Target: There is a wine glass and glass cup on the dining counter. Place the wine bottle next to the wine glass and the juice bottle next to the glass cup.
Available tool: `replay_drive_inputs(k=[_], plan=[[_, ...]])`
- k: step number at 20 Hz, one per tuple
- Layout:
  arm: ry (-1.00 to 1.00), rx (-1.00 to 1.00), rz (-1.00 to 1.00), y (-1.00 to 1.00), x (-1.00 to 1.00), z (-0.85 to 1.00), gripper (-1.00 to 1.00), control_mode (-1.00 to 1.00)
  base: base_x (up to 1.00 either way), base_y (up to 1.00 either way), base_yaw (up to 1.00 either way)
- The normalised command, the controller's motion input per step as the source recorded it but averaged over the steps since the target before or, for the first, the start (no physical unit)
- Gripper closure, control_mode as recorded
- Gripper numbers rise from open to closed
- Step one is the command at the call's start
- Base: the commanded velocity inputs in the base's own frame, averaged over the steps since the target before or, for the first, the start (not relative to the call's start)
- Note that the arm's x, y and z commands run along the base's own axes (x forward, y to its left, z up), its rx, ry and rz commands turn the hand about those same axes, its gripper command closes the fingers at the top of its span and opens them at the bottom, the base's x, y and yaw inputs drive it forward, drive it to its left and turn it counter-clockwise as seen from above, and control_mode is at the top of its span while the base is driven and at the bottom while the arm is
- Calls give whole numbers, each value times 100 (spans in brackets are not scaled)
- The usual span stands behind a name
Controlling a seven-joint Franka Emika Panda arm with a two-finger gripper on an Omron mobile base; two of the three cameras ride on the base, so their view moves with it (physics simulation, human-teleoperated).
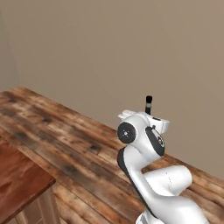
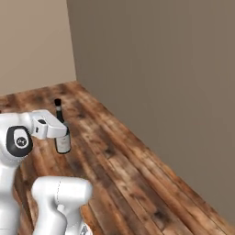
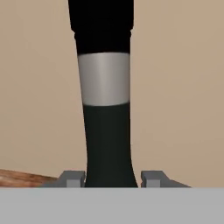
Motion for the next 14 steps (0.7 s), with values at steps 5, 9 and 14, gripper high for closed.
replay_drive_inputs(k=[5, 9, 14], plan=[[0, 0, 0, 0, 0, 0, 100, 100, 79, -35, 16], [0, 0, 0, 0, 0, 0, 100, 100, 78, -16, 33], [0, 0, 0, 0, 0, 0, 100, 100, 78, -12, 37]])
